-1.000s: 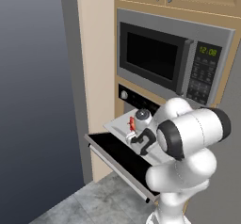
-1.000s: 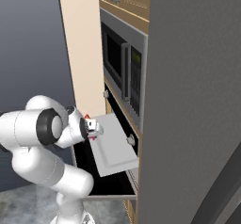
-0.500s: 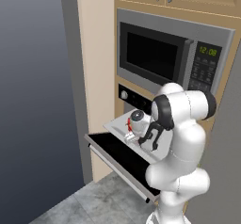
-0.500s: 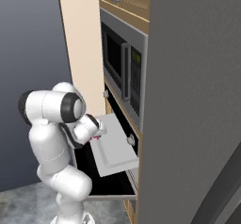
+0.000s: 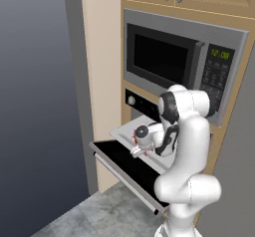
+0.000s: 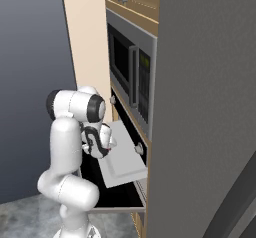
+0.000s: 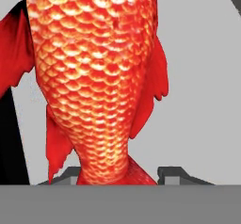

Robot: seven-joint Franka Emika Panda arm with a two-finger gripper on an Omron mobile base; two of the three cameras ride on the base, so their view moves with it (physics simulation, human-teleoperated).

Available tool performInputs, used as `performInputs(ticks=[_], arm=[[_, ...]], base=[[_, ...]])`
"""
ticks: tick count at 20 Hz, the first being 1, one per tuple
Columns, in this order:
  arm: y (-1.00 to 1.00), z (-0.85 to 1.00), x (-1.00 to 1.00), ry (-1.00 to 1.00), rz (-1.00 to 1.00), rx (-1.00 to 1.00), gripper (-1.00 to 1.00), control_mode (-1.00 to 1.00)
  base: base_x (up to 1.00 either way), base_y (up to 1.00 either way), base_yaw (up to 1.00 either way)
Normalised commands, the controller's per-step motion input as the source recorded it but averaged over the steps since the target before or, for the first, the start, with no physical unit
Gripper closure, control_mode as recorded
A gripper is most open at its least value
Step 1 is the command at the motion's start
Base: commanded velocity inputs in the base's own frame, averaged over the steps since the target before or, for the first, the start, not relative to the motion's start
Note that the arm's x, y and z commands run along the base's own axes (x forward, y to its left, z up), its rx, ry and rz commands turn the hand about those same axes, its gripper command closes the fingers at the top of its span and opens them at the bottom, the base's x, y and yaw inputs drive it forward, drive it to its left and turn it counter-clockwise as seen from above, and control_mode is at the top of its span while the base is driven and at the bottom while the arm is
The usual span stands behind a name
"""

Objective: Place the fish on the top rack of the oven, and slide the tray back inside. Close the oven door.

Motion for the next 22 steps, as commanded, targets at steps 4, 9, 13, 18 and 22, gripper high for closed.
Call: performInputs(ticks=[4,9,13,18,22], arm=[[-0.13,-0.3,0.54,0.0,0.0,-0.02,1.0,-1.0],[-0.14,-0.25,0.54,0.0,0.0,-0.01,1.0,-1.0],[-0.02,-0.35,0.34,0.0,0.0,-0.03,-1.0,-1.0],[0.02,-0.32,0.02,0.0,0.01,-0.07,-1.0,-1.0],[0.11,-0.16,-0.03,0.0,0.0,-0.08,-1.0,-1.0]], base=[[0.0,0.0,0.0],[0.0,0.0,0.0],[0.0,0.0,0.0],[0.0,0.0,0.0],[0.0,0.0,0.0]])
